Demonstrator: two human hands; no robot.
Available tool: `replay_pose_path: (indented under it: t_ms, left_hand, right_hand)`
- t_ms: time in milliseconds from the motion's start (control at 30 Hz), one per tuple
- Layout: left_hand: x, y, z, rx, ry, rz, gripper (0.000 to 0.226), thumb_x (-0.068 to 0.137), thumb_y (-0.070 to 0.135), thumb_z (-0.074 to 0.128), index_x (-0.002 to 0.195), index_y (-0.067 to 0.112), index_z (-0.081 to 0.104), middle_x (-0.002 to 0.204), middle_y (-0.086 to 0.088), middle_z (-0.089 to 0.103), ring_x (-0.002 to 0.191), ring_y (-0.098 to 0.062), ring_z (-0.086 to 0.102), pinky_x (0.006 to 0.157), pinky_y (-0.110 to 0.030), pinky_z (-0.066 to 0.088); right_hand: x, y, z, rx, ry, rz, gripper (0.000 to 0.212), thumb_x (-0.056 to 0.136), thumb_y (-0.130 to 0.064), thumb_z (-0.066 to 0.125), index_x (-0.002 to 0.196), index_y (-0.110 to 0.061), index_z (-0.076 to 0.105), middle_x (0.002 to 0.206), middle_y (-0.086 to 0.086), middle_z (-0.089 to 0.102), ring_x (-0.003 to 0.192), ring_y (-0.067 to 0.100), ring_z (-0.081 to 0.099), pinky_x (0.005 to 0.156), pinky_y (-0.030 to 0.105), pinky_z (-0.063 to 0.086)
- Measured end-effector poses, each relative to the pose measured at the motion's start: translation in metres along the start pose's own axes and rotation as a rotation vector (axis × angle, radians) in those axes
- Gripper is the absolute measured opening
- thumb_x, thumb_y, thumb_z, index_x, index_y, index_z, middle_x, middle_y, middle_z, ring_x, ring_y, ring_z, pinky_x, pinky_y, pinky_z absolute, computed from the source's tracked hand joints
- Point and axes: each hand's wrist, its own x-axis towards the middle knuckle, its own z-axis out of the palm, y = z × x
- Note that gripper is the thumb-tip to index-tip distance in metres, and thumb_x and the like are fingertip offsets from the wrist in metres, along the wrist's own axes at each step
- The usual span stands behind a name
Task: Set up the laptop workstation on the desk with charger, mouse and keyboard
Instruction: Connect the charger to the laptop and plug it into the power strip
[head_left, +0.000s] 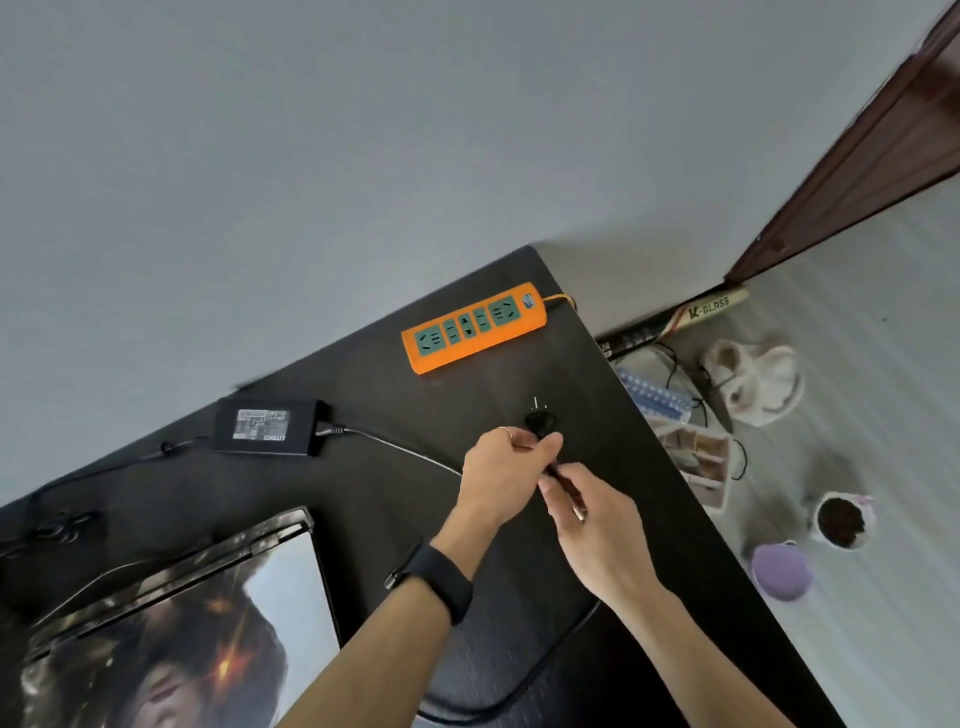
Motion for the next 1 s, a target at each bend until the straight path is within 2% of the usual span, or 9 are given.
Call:
replay_pose_path:
  t_ms: [100,200,267,367,433,533,667,833,1000]
  left_hand:
    - [0.002,0.002,-0.008,-0.078,0.059,-0.004,0.031,0.091,0.046,0.062,0.105,0.019,0.066,0.086,0.008,0.075,0.087,-0.007,0.069,0.086,-0.031,0.055]
    - [0.004,0.014,-0.034,-0.174,0.149,0.073,0.020,0.099,0.034,0.054,0.111,0.019,0.058,0.080,0.003,0.072,0.074,-0.007,0.068,0.067,-0.018,0.050]
    - [0.011,0.020,-0.062,-0.115,0.264,0.136,0.017,0.102,0.032,0.049,0.111,0.019,0.055,0.078,0.001,0.066,0.065,-0.009,0.062,0.054,-0.014,0.045]
    - [0.028,0.019,-0.104,0.103,0.410,0.214,0.017,0.104,0.032,0.042,0.109,0.022,0.055,0.074,0.004,0.063,0.063,-0.013,0.059,0.055,-0.026,0.043]
    - [0.038,0.012,-0.128,0.261,0.435,0.240,0.018,0.103,0.034,0.042,0.108,0.025,0.056,0.079,0.005,0.063,0.073,-0.019,0.062,0.062,-0.033,0.045]
    - [0.049,0.003,-0.149,0.581,0.442,0.270,0.023,0.103,0.037,0.039,0.115,0.027,0.056,0.094,0.004,0.062,0.088,-0.024,0.061,0.069,-0.038,0.048]
    - [0.057,-0.005,-0.157,0.822,0.414,0.293,0.029,0.104,0.040,0.036,0.125,0.030,0.054,0.104,0.007,0.061,0.093,-0.023,0.063,0.070,-0.038,0.050]
    - [0.069,-0.013,-0.157,1.000,0.389,0.350,0.031,0.104,0.039,0.036,0.126,0.026,0.053,0.102,0.007,0.060,0.085,-0.021,0.064,0.064,-0.036,0.051]
    - [0.078,-0.017,-0.164,1.009,0.404,0.384,0.027,0.102,0.034,0.045,0.121,0.023,0.060,0.099,0.005,0.064,0.080,-0.025,0.064,0.060,-0.037,0.049]
  right_hand:
    - [0.007,-0.005,0.009,-0.041,-0.007,-0.132,0.025,0.099,-0.043,0.051,0.110,-0.026,0.066,0.087,-0.016,0.065,0.076,0.003,0.064,0.066,0.020,0.054]
    - [0.018,-0.008,0.012,-0.044,-0.105,-0.159,0.027,0.099,-0.053,0.045,0.102,-0.031,0.061,0.086,-0.016,0.056,0.076,0.005,0.058,0.061,0.018,0.045]
    - [0.029,-0.010,0.011,0.007,-0.156,-0.171,0.033,0.094,-0.061,0.048,0.108,-0.034,0.060,0.101,-0.019,0.055,0.089,0.003,0.057,0.070,0.017,0.046]
    - [0.062,-0.022,0.007,-0.007,-0.174,-0.244,0.052,0.084,-0.071,0.047,0.117,-0.033,0.059,0.127,-0.016,0.049,0.115,0.004,0.048,0.092,0.026,0.046]
    - [0.093,-0.036,0.011,-0.130,-0.089,-0.305,0.057,0.085,-0.072,0.044,0.121,-0.030,0.059,0.139,-0.010,0.045,0.128,0.012,0.041,0.100,0.034,0.044]
    - [0.147,-0.062,0.025,-0.384,0.165,-0.372,0.060,0.092,-0.064,0.039,0.131,-0.023,0.056,0.148,0.003,0.045,0.140,0.027,0.037,0.108,0.048,0.040]
    - [0.194,-0.064,0.039,-0.482,0.258,-0.299,0.053,0.099,-0.056,0.034,0.144,-0.032,0.049,0.158,0.007,0.038,0.151,0.031,0.021,0.117,0.062,0.021]
    - [0.198,-0.039,0.045,-0.486,0.309,-0.348,0.050,0.101,-0.056,0.035,0.141,-0.031,0.054,0.159,0.007,0.036,0.153,0.031,0.016,0.118,0.060,0.023]
    - [0.199,-0.043,0.050,-0.460,0.324,-0.354,0.051,0.101,-0.055,0.036,0.140,-0.030,0.055,0.157,0.007,0.039,0.152,0.031,0.018,0.118,0.060,0.025]
